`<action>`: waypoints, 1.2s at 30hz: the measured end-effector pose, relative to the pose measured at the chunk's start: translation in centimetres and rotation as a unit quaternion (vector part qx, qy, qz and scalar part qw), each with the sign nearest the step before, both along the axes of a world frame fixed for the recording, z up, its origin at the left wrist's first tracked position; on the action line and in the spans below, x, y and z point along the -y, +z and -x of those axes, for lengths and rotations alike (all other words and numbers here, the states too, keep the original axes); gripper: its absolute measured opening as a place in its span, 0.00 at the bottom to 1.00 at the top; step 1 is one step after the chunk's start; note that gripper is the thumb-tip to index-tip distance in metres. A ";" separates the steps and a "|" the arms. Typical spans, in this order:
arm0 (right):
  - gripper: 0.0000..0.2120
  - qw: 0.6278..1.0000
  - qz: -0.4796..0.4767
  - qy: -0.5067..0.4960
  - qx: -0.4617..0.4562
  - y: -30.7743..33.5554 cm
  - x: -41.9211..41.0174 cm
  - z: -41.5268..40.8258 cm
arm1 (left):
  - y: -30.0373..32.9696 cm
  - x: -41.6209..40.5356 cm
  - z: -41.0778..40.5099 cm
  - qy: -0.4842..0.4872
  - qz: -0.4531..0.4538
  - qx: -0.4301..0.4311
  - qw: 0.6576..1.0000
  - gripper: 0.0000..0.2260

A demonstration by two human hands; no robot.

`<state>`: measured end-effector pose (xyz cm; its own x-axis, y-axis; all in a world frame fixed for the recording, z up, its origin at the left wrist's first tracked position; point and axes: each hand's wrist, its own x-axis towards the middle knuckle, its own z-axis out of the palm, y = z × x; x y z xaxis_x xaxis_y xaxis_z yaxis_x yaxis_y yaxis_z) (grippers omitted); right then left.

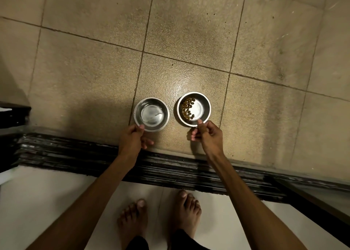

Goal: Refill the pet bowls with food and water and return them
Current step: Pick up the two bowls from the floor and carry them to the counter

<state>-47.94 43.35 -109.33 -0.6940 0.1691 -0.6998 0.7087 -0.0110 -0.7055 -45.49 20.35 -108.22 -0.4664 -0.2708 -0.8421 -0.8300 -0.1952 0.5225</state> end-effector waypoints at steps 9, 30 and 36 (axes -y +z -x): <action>0.13 1.000 -0.017 0.005 -0.023 3.1 -0.9 -0.1 | 2.9 1.1 0.1 -0.021 0.016 -0.019 0.999 0.12; 0.13 0.999 -0.015 0.005 -0.042 24.9 -0.3 -1.9 | 24.7 0.4 -1.2 -0.009 0.060 -0.043 0.997 0.11; 0.15 0.999 -0.026 0.002 -0.046 32.6 -0.2 -2.7 | 32.6 0.7 -1.8 0.006 0.053 -0.069 0.996 0.11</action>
